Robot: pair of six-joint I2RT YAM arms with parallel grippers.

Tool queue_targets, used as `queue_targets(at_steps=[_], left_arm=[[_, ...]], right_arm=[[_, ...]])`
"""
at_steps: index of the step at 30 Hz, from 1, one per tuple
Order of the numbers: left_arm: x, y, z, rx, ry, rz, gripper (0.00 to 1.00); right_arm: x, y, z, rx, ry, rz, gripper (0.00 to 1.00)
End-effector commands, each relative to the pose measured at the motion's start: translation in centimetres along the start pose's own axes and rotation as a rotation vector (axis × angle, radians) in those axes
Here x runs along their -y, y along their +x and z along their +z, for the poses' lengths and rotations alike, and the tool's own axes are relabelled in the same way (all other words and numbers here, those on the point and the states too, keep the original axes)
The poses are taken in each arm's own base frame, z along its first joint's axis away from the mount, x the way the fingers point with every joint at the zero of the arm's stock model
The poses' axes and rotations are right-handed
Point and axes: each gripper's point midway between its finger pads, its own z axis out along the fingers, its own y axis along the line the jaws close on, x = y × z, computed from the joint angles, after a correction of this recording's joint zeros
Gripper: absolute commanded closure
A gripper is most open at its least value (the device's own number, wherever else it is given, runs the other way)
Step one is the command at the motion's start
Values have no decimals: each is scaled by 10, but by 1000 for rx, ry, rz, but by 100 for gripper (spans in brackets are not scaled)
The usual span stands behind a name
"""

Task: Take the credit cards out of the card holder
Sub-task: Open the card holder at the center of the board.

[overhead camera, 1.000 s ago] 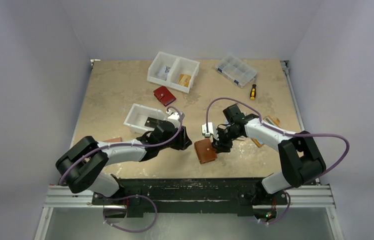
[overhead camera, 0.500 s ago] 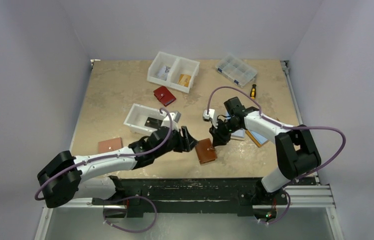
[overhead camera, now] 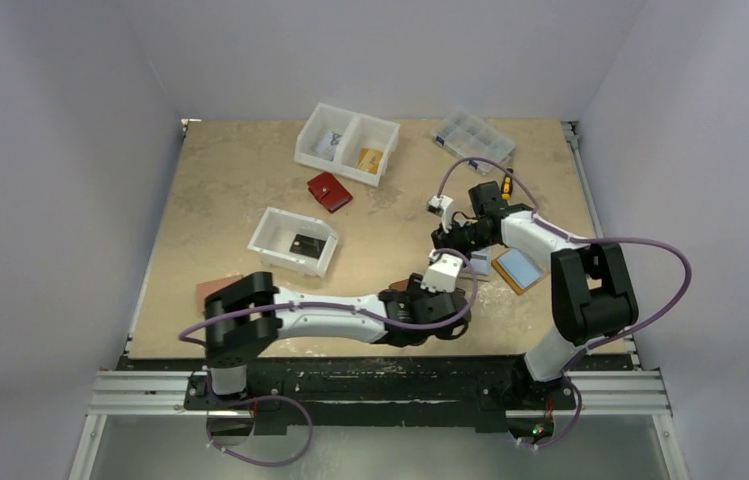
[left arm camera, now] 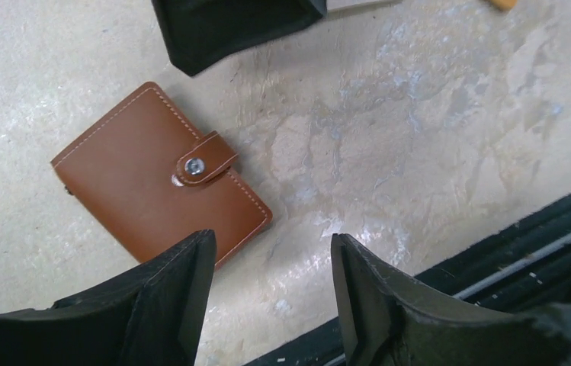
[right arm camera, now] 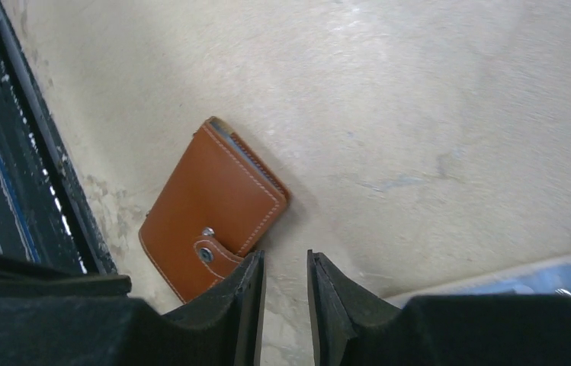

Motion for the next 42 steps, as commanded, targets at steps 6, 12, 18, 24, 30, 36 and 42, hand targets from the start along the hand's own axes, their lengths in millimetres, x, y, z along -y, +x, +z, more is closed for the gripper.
queue_targets(at_steps=[6,12,18,24,30,36,42], left_arm=[[-8,15,23,-73,-229,163,37],[-11,27,39,-94,-298,178,40],[-21,33,47,-104,-381,215,45],[-38,27,41,-65,-465,218,68],[-40,8,27,-12,-447,199,93],[-42,-18,-2,68,-322,81,100],[-44,-29,-31,143,13,-81,100]], right_arm=[[25,-12,-17,110,20,99,66],[28,-11,-18,115,20,110,66],[28,-9,-17,112,14,113,66],[27,-9,-18,111,10,107,66],[26,-7,-20,104,16,86,66],[13,-6,-26,111,-24,5,65],[-19,-18,-33,160,-129,-156,60]])
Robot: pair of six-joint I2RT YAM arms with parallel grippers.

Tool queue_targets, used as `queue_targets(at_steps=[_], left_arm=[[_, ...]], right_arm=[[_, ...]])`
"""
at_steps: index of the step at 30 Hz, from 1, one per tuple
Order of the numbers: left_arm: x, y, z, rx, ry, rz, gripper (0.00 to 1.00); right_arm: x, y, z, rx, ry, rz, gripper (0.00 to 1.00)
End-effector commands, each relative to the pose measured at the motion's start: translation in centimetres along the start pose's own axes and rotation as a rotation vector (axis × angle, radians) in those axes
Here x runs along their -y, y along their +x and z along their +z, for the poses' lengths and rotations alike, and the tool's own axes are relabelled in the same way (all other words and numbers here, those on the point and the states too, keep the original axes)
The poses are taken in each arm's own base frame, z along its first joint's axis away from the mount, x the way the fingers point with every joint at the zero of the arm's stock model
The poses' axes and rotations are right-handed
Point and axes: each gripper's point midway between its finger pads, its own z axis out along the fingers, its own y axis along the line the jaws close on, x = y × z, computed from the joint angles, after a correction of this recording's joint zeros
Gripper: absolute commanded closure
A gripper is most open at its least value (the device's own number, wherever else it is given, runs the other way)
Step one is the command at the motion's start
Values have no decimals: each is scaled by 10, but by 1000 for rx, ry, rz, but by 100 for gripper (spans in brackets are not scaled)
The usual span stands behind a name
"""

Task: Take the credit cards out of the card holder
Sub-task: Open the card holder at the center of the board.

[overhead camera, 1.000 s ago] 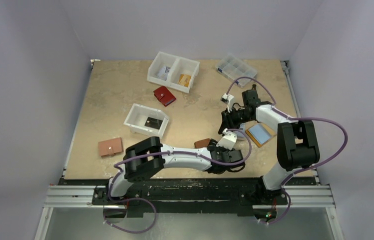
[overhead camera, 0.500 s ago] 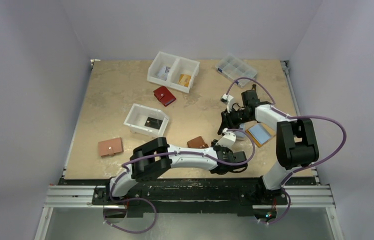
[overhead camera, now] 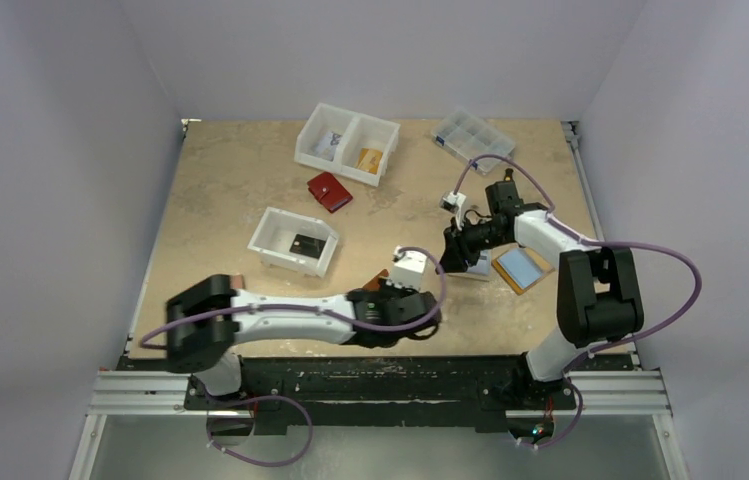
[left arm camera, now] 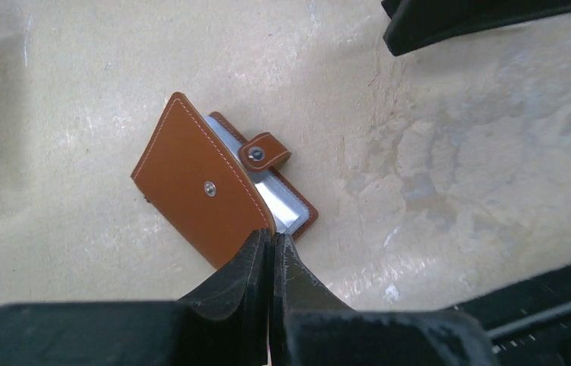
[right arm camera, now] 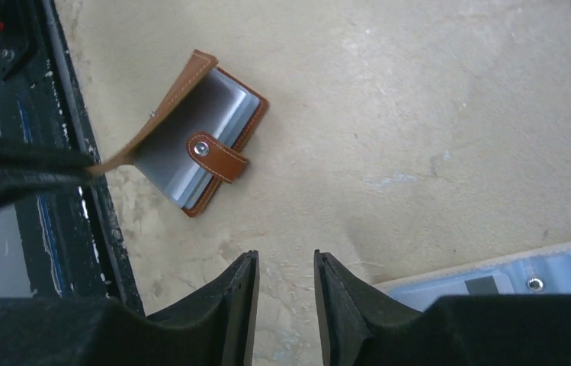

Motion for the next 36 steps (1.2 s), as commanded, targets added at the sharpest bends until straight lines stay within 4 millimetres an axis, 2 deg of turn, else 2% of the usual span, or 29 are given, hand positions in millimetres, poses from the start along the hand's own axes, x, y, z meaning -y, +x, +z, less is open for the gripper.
queue_targets(at_steps=[1,3,9,12,15,20,26,33,36], left_arm=[[8,-32,-20,101,312,-220,100],[-3,-36,-24,129,385,-310,100],[-49,-5,-29,134,401,-493,100],[-61,13,-30,123,413,-575,100],[-70,18,-34,133,430,-641,100],[-83,25,-39,136,433,-696,100],[-87,25,-42,147,441,-715,100],[-85,23,-42,144,443,-706,100],[-87,23,-43,149,441,-708,100]], right_arm=[[-35,-18,-7,60,-103,-197,58],[-48,-21,-3,48,-133,-304,52],[-89,-28,19,36,-233,-622,36],[-105,-33,42,31,-245,-709,33],[-113,-40,64,29,-231,-779,32],[-120,-34,97,-12,-271,-909,29],[-127,-34,134,-74,-242,-911,29],[-108,-43,148,-74,-114,-827,33],[-106,-40,152,-82,-97,-811,37]])
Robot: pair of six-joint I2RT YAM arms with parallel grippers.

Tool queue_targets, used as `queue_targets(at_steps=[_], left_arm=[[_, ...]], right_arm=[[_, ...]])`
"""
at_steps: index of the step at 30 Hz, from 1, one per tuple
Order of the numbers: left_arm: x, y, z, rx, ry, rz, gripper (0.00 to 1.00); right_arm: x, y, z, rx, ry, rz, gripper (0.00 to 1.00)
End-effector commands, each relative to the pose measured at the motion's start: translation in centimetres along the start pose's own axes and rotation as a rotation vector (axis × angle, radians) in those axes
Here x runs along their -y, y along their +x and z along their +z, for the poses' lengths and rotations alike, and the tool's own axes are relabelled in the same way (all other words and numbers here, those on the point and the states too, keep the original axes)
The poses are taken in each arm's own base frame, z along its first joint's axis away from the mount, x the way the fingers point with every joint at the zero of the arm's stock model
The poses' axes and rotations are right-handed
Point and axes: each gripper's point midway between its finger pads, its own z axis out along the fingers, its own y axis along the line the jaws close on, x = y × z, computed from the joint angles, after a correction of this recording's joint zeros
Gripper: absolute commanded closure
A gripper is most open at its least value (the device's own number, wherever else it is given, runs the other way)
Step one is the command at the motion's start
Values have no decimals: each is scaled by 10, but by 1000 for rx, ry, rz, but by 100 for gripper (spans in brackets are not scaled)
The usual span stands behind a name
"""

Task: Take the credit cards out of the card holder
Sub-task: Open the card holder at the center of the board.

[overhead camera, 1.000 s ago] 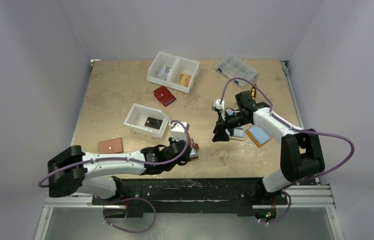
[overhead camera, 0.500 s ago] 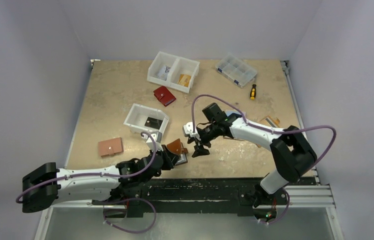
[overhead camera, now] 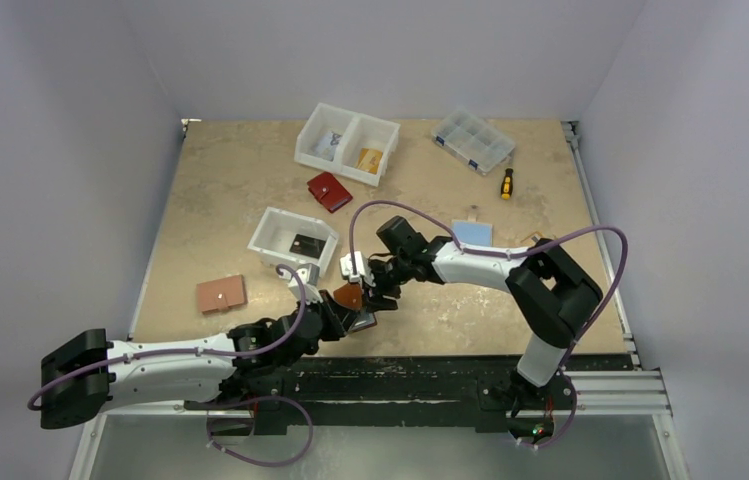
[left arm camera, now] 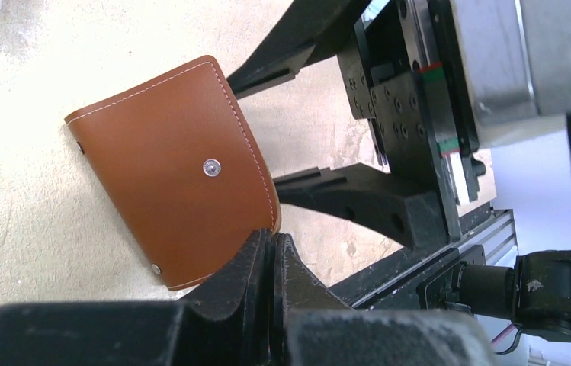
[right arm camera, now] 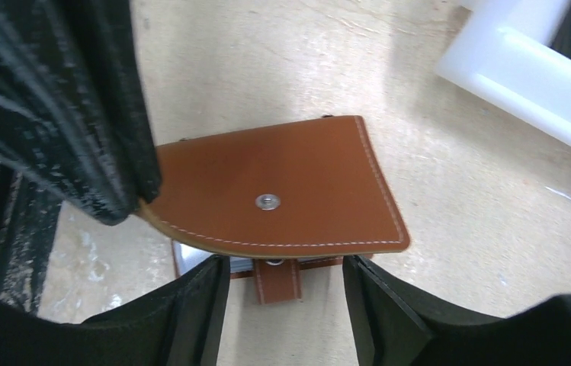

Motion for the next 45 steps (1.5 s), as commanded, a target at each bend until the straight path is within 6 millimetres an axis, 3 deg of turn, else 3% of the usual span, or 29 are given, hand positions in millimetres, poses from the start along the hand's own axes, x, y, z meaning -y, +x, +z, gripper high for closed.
queue_targets(at_steps=[1,4,9,15,20,25,36,41,45], left_arm=[[8,-7,-1,25,24,-36,100],[7,-8,-2,32,22,-39,100],[4,-13,-5,50,19,-56,100],[-6,-17,-10,76,-9,-89,100],[-20,-15,-11,75,-62,-104,100],[-44,-8,-9,65,-174,-69,100],[-92,14,-9,-2,-434,-42,99],[-89,18,-6,-39,-441,-22,88],[-74,7,-9,-37,-418,12,85]], right_arm=[[23,-12,1,9,102,8,39],[21,-6,3,-6,102,2,47],[13,-10,-3,24,92,-27,76],[25,-22,-28,23,174,-44,100],[39,-16,-64,29,265,-2,100],[28,-8,-84,43,281,28,100],[18,53,-79,-101,326,124,100],[15,64,-73,-146,293,169,95],[8,54,-69,-109,236,179,89]])
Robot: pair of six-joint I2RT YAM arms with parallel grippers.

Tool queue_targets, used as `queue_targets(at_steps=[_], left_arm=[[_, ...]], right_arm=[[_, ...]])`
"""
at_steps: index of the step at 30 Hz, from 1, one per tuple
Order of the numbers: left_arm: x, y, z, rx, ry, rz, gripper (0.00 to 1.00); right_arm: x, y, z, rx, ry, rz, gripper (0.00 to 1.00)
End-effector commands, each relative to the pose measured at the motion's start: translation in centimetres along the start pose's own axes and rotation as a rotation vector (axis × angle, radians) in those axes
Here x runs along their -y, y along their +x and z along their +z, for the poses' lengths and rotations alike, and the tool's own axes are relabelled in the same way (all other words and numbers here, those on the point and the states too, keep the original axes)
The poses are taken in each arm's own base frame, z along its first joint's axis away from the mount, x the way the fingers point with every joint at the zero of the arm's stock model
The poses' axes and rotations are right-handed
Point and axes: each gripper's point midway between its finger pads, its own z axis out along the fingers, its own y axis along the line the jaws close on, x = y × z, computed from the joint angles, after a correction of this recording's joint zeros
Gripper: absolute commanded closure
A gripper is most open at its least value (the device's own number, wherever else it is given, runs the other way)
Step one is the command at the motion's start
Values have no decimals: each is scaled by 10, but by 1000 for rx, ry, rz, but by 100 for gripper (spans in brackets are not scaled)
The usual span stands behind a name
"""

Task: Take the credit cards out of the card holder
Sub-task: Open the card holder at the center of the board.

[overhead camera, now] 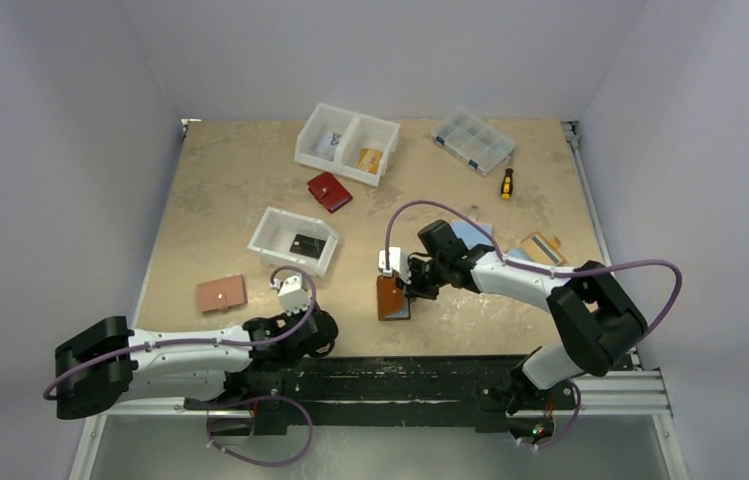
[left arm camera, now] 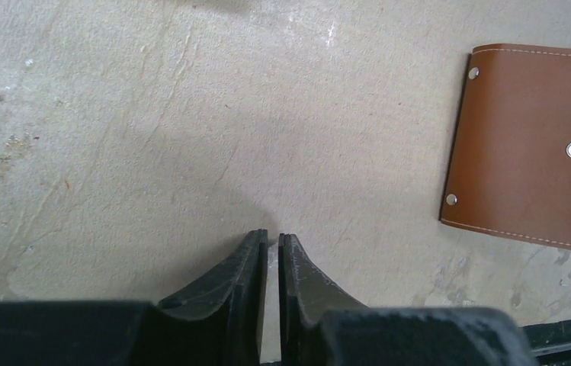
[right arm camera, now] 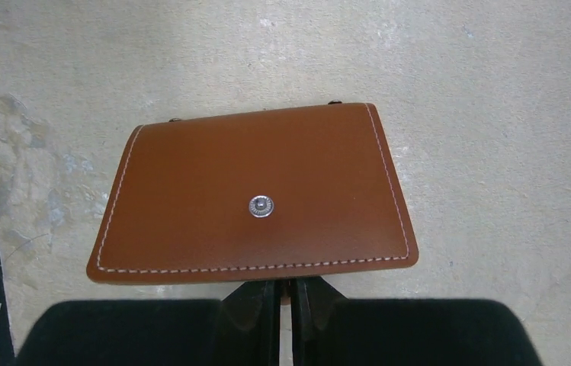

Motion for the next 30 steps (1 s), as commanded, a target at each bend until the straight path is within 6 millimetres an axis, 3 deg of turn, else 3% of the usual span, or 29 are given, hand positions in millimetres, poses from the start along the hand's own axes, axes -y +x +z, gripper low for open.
queue_targets(at_steps=[1,6,11,13,16,22,30], left_arm=[[24,-18,-14,17,52,36,82],[104,-34,-41,59,438,101,54],[136,-17,-37,34,526,283,32],[144,-9,-34,51,507,379,30],[150,-14,-33,133,462,483,27],[141,-38,-40,239,436,498,27],[129,-43,-20,282,289,501,15]], right_arm=[[1,-19,-5,44,-25,11,89],[-8,-36,-9,114,-83,35,100],[-13,-55,-19,182,-133,59,100],[-12,-62,-23,201,-153,67,100],[-10,-74,-29,231,-169,85,100],[-8,-85,-33,261,-196,106,100],[-6,-94,-35,278,-218,114,100]])
